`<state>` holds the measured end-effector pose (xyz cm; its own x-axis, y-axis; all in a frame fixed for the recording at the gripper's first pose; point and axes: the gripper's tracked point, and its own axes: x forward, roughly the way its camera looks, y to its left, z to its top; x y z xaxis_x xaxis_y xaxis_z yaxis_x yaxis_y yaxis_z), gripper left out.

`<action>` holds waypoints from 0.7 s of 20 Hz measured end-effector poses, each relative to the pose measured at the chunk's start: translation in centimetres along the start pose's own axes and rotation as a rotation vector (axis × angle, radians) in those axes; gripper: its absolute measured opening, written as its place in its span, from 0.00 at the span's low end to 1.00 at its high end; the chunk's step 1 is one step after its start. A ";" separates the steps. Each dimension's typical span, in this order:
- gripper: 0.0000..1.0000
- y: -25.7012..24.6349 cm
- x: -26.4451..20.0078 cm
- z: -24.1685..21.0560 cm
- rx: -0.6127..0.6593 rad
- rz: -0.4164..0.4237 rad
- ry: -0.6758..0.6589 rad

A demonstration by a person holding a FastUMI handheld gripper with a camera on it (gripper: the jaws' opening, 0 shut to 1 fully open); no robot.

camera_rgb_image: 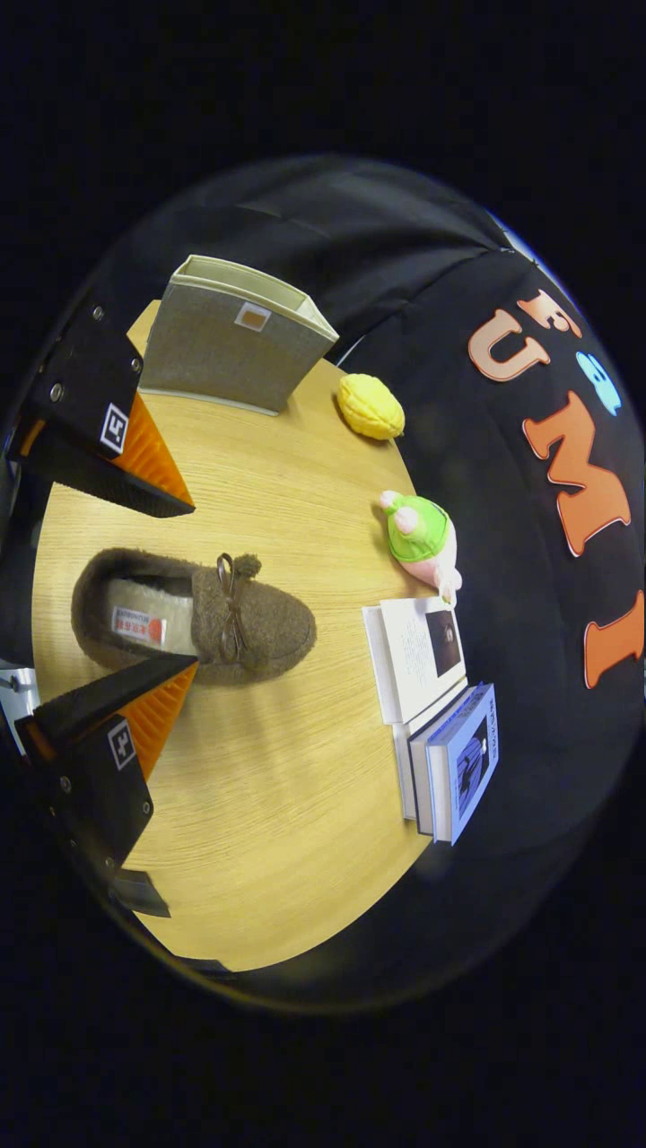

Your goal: Open the storage box then place both shoes into the box .Put the left shoe in first, then the right shoe, with the right side of both shoes facing outward in a uniform manner.

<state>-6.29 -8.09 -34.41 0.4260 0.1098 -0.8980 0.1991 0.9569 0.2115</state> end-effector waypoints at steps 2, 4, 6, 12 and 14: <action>0.89 -1.1 0.8 -1.4 0.017 -0.021 0.040; 0.86 -2.0 2.0 -2.6 0.054 -0.030 0.097; 0.80 -3.4 3.0 -2.5 0.073 -0.065 0.102; 0.61 -4.4 5.2 -1.8 0.147 -0.109 0.071; 0.52 -4.1 6.2 -2.1 0.151 -0.136 0.054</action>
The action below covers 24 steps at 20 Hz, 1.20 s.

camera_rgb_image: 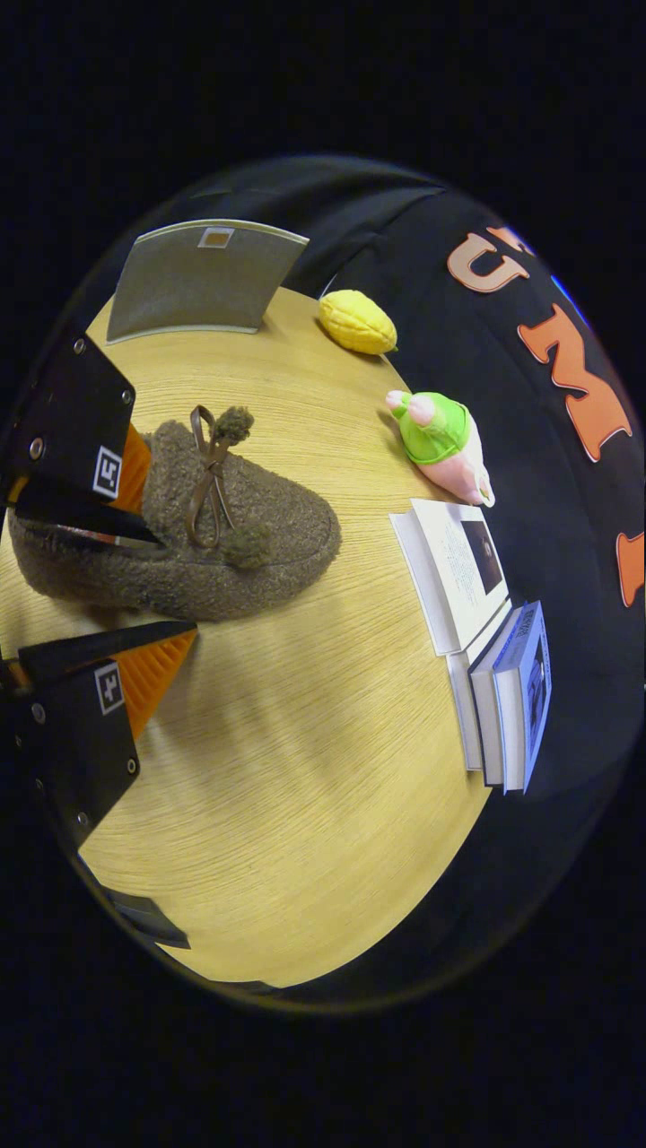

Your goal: Open the storage box then place both shoes into the box .Put the left shoe in first, then the right shoe, with the right side of both shoes facing outward in a uniform manner.

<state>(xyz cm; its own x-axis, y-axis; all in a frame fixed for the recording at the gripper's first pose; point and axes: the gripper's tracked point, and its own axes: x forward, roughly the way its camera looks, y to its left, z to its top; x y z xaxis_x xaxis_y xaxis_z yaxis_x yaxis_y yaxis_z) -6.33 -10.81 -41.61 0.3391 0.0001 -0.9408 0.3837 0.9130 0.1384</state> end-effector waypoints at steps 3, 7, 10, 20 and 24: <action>0.41 0.1 -0.2 1.0 -0.070 -0.049 -0.078; 0.08 -0.6 -0.4 1.0 -0.025 -0.097 -0.071; 0.06 1.0 -1.2 0.8 -0.036 -0.090 -0.067; 0.06 12.6 -6.2 2.8 -0.011 0.087 -0.142; 0.06 18.3 -9.4 4.4 -0.047 0.154 -0.196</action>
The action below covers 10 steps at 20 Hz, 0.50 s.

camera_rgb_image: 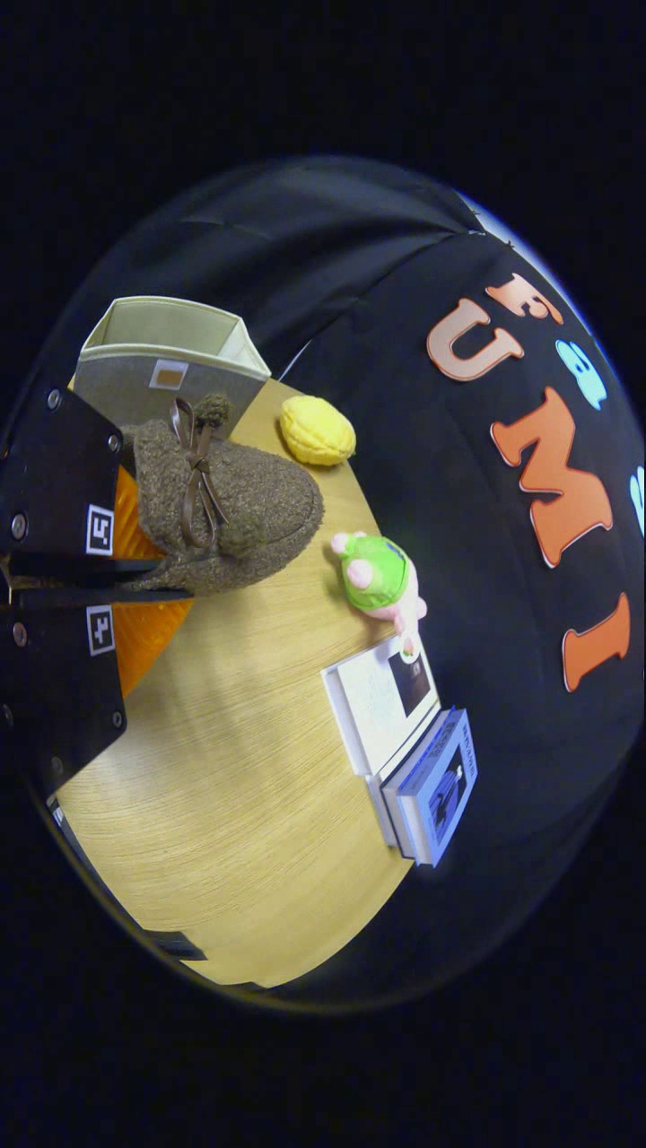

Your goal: Open the storage box then place both shoes into the box .Put the left shoe in first, then the right shoe, with the right side of both shoes facing outward in a uniform manner.

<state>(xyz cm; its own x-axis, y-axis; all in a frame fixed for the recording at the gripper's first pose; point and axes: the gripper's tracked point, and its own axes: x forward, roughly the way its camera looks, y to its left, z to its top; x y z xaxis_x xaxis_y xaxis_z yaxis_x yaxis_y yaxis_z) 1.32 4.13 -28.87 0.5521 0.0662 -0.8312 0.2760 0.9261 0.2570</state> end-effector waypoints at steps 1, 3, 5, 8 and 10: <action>0.06 1.5 -0.3 0.5 -0.008 0.018 -0.013; 0.06 5.0 -1.1 1.3 -0.023 0.064 -0.026; 0.06 8.2 -1.8 1.9 -0.051 0.098 -0.042; 0.06 13.5 -2.6 1.9 -0.095 0.157 -0.050; 0.06 16.7 -3.0 1.6 -0.117 0.195 -0.048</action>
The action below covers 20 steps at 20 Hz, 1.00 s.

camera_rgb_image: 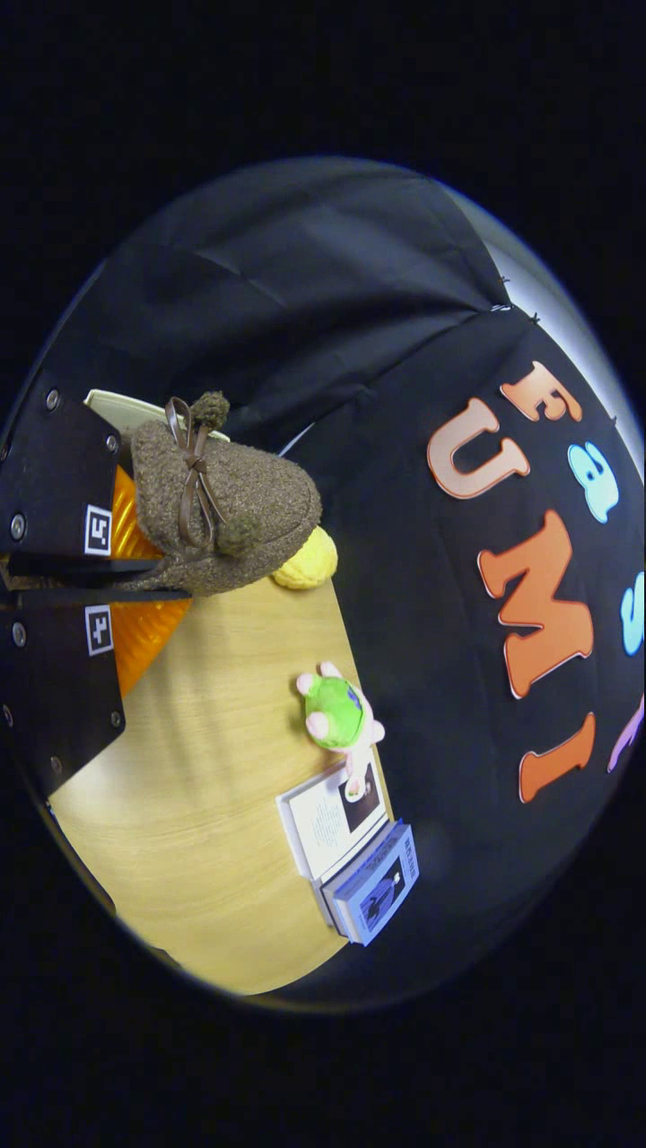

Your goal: Open the storage box then place both shoes into the box .Put the left shoe in first, then the right shoe, with the right side of both shoes facing outward in a uniform manner.

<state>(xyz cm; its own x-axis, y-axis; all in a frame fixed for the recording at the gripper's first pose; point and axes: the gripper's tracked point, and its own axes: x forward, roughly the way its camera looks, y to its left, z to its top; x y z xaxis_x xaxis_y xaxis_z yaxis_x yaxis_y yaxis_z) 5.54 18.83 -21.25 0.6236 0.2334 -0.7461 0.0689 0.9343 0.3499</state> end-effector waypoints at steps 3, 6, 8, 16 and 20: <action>0.06 4.0 1.2 -0.9 -0.020 0.045 0.022; 0.06 6.3 3.2 -3.7 -0.034 0.058 0.110; 0.06 7.8 4.2 -5.1 -0.046 0.074 0.148; 0.10 7.5 7.4 -8.0 -0.059 -0.076 0.183; 0.26 6.1 7.6 -7.5 -0.080 -0.158 0.156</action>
<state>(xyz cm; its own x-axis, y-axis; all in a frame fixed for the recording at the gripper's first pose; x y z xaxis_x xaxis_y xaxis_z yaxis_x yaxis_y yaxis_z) 4.88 28.28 -29.08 0.4820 0.1152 -0.8685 0.0904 0.9795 0.1801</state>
